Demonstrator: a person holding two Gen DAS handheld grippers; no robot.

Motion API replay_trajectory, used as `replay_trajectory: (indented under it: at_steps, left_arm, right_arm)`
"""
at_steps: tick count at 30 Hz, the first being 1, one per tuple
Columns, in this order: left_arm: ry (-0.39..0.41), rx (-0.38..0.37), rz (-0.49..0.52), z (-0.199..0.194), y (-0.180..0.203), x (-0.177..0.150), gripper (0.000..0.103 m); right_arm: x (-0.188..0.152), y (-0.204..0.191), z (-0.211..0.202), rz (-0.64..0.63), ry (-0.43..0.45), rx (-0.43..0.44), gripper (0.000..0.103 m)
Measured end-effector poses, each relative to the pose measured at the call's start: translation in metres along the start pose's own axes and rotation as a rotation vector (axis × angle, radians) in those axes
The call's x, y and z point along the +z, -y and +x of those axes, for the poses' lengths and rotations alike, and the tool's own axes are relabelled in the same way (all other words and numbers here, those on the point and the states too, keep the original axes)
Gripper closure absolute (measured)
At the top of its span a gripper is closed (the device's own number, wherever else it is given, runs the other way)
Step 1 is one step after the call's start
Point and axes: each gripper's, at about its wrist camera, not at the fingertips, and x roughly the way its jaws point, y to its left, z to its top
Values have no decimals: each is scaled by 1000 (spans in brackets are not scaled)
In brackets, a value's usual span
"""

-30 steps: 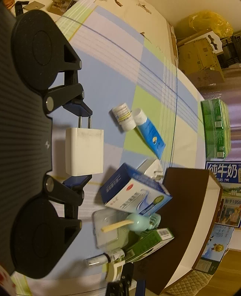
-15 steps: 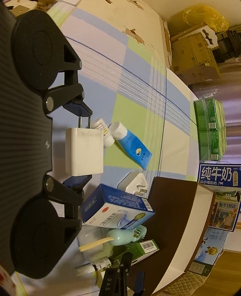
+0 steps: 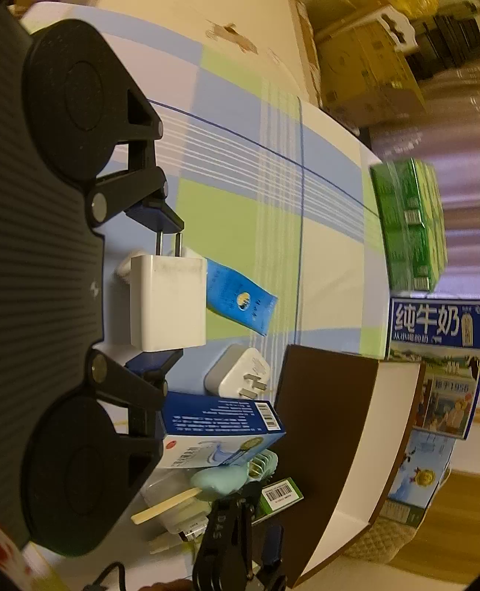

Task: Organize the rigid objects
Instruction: 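Grasp the green-white medicine box with the right tool while the left tool lifts the charger, then carry the charger in the left tool and green box in the right tool over the brown box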

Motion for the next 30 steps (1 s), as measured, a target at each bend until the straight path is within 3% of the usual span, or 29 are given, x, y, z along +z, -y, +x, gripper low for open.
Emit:
replay_trajectory:
  at_steps: [3,5,13,21,30]
  left_arm:
    - [-1,-30,27,6,-6,7,40]
    - [-1,-52,45,11,-9,11,40]
    - [9,-131,109,23,-16,25,40]
    - [23,-194,157,27,-18,32,40]
    - [39,-216,176,23,-13,34,40]
  right_arm:
    - [0,-3,4,21,-12,-45,44]
    - [0,-4,3,37,-19,-72,57]
    - [-2,2,-22,85,37,-195,72]
    - [-1,29,-43,188,10,-292,76]
    - [-6,62,-51,279,-5,-226,76]
